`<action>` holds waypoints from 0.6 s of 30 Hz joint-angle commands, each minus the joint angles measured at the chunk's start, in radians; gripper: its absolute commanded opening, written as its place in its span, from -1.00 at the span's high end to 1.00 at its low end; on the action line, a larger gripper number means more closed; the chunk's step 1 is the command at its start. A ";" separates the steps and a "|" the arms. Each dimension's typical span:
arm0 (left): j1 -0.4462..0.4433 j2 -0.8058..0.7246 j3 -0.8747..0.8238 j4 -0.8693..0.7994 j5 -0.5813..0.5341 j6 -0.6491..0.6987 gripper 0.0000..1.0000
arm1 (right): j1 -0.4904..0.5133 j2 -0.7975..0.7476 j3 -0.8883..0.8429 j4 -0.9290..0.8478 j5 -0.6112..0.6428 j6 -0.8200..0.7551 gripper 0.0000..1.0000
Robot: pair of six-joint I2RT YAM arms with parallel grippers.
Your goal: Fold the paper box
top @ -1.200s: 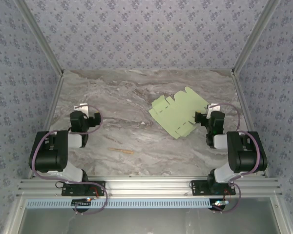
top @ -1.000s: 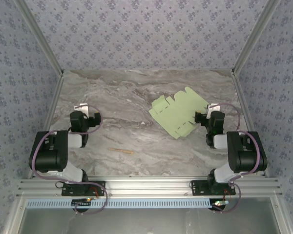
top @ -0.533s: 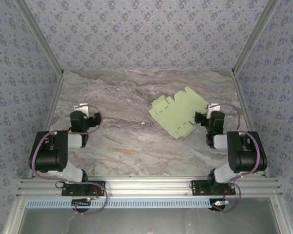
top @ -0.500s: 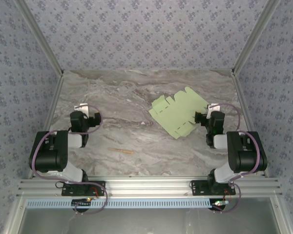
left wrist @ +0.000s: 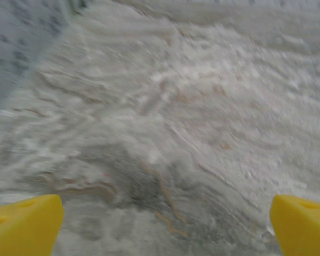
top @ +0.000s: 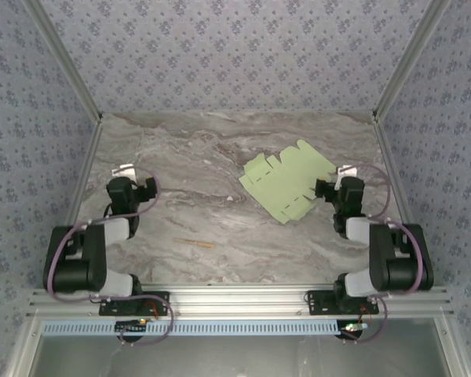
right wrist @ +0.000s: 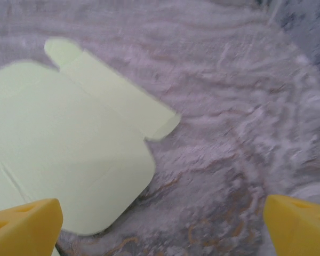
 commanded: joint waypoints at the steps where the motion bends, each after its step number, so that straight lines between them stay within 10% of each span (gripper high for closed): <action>1: 0.010 -0.167 0.059 -0.162 -0.106 -0.155 -0.98 | -0.039 -0.166 0.095 -0.276 0.125 0.178 -0.98; 8: -0.095 -0.154 0.218 -0.347 0.312 -0.432 -0.98 | 0.114 -0.296 0.276 -0.842 0.179 0.356 -0.97; 12: -0.388 -0.039 0.337 -0.440 0.257 -0.313 -0.98 | 0.337 -0.234 0.338 -1.062 0.197 0.420 -0.97; 18: -0.529 0.093 0.419 -0.466 0.251 -0.312 -0.95 | 0.319 -0.159 0.270 -1.028 -0.089 0.545 -0.86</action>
